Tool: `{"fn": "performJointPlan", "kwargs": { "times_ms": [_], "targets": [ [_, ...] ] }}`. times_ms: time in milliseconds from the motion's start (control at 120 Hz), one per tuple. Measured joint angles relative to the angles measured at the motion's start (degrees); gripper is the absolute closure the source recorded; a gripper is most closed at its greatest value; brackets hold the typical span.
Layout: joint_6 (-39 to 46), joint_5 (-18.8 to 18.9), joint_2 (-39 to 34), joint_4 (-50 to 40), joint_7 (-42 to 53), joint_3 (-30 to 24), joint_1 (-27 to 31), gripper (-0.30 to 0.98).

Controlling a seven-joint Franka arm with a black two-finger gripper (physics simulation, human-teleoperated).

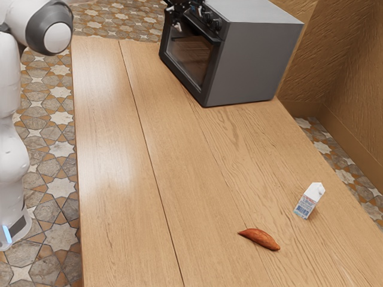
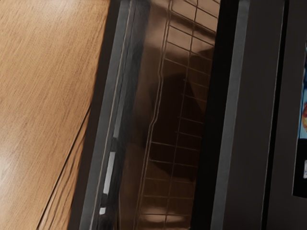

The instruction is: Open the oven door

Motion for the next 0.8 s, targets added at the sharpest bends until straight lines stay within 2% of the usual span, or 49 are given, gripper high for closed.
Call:
{"fn": "performJointPlan", "kwargs": {
  "times_ms": [800],
  "targets": [
    [0.1, -3.6, 2.2, -1.0, 2.5, 0.2, 0.6, 0.00]
  ]
}}
